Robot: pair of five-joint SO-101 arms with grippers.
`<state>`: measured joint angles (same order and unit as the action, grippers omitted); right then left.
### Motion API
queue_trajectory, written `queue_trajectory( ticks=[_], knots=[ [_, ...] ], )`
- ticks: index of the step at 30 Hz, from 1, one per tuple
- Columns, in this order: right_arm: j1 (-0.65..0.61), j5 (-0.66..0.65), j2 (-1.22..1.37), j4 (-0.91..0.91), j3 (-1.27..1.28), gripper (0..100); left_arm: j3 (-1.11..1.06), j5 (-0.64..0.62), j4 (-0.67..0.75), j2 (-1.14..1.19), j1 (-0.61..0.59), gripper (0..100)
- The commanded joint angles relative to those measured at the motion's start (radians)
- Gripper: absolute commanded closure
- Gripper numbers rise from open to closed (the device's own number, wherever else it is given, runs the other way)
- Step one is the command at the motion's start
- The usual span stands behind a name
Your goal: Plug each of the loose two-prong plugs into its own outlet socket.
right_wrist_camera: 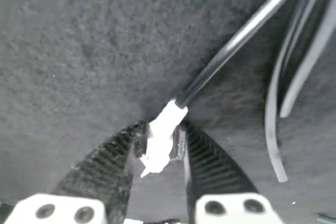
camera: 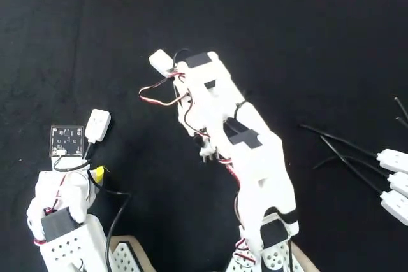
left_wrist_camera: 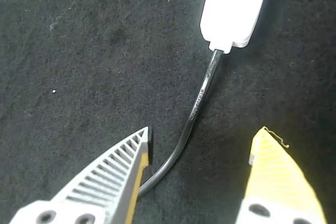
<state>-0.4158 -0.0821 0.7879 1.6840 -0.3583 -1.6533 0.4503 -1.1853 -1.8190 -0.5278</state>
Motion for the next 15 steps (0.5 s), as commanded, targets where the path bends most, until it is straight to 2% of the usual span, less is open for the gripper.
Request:
queue_trajectory(
  ticks=[1,4,8,15],
  knots=[
    [-0.034,0.025,0.067,0.011,-0.019,91.3,0.005,0.008,-0.005,-0.003,-0.007,69],
    [-0.029,0.025,0.09,0.046,-0.056,91.6,0.005,0.008,-0.005,-0.003,-0.007,69],
    [-0.031,0.025,0.113,0.06,-0.09,97.0,0.005,0.008,-0.005,-0.003,-0.007,69],
    [-0.017,0.021,0.111,0.061,-0.101,98.6,0.005,0.008,-0.003,-0.003,-0.007,69]
  ],
)
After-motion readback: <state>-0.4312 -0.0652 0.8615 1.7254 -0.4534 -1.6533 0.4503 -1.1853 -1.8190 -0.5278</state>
